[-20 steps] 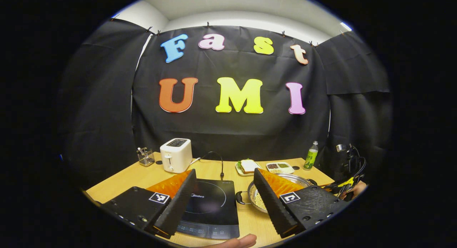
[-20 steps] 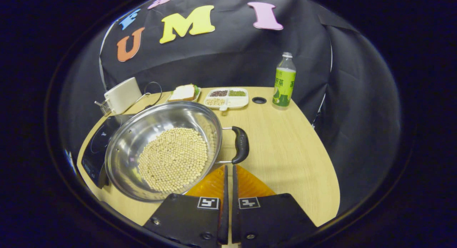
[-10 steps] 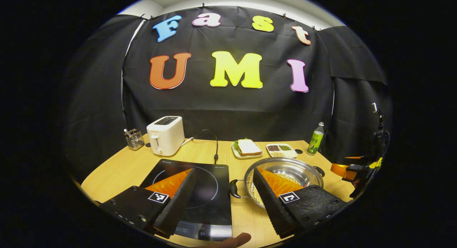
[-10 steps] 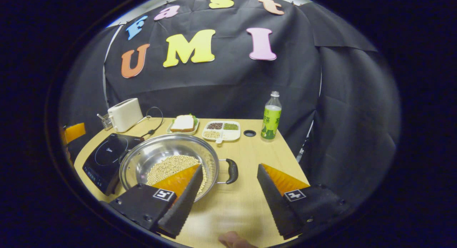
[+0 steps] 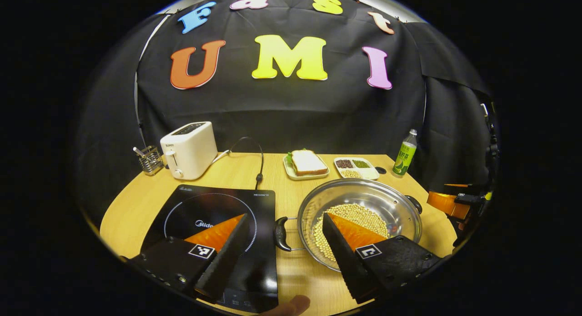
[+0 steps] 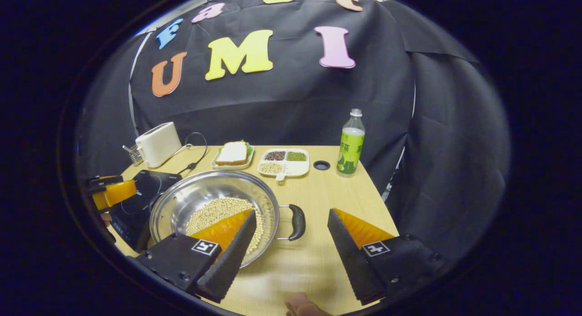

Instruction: First push the handle of the pot to place it horizontally, then grasp the pot with both hands and set it on the induction cooktop.

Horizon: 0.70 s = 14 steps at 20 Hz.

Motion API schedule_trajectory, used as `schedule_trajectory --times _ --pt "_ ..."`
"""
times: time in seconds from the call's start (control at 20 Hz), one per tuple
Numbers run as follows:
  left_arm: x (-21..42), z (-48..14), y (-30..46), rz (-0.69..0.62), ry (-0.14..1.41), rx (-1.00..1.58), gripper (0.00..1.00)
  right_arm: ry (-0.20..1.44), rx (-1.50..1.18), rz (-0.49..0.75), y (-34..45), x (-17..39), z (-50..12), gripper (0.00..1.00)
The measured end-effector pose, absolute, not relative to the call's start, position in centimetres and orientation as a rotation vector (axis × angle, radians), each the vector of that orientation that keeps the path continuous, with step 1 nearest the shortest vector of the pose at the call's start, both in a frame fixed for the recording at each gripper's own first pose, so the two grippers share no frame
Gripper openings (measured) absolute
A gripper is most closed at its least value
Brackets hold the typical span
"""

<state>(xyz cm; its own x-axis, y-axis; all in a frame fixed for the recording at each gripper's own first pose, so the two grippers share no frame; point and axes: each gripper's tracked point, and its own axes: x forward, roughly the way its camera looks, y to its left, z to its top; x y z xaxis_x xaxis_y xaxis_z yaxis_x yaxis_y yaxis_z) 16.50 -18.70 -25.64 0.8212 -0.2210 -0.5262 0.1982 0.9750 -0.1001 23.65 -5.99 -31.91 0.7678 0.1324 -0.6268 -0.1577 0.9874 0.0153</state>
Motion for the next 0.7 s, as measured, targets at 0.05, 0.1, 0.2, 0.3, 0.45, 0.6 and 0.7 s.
schedule_trajectory --times 0.05,0.1,0.2,0.3,0.45,0.6,0.7 --pt "16.8 -26.3 -19.1 -0.232 0.586 -0.039 0.97 0.690 -0.041 0.161 -6.0 23.9 -32.5 1.00" --pt "17.1 -27.1 -19.3 -0.239 0.608 -0.034 0.96 0.704 -0.039 0.164 -5.9 24.2 -33.1 1.00" --pt "17.3 -28.3 -19.6 -0.240 0.647 -0.022 0.96 0.732 -0.029 0.177 -5.6 24.7 -34.2 1.00" --pt "18.3 -29.0 -19.3 -0.224 0.651 -0.013 0.96 0.753 -0.018 0.178 -5.5 25.2 -35.4 1.00" --pt "19.2 -30.3 -19.4 -0.218 0.674 -0.021 0.96 0.775 0.012 0.170 -5.2 25.9 -37.1 1.00" --pt "19.4 -32.0 -19.7 -0.227 0.721 -0.024 0.97 0.776 0.014 0.186 -4.7 26.7 -38.1 0.99" --pt "19.5 -32.9 -20.1 -0.232 0.743 -0.034 0.96 0.783 0.016 0.182 -4.7 27.2 -38.9 0.94"
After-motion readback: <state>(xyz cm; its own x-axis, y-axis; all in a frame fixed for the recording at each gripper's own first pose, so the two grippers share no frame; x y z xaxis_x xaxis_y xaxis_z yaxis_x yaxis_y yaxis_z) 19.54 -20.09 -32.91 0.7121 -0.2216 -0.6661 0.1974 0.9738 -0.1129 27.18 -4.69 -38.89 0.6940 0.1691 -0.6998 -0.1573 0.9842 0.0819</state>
